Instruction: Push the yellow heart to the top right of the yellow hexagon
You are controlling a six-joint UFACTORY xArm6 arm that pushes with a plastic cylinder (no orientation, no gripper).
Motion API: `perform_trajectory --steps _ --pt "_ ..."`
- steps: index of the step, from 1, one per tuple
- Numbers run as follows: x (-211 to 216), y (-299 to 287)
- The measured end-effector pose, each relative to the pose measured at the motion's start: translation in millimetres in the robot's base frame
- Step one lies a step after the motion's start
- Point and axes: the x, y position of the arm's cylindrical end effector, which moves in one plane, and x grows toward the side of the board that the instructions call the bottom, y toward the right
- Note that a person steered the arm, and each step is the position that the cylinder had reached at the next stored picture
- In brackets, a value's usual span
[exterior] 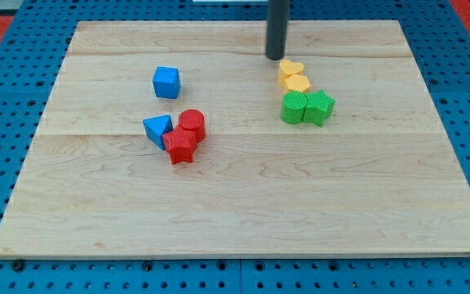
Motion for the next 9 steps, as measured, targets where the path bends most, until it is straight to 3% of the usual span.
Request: perform_trajectory --steps 1,3,4,8,9 --pt "18 31" --pt "-4 -12" --pt "24 -16" --pt "73 22" --pt "61 12"
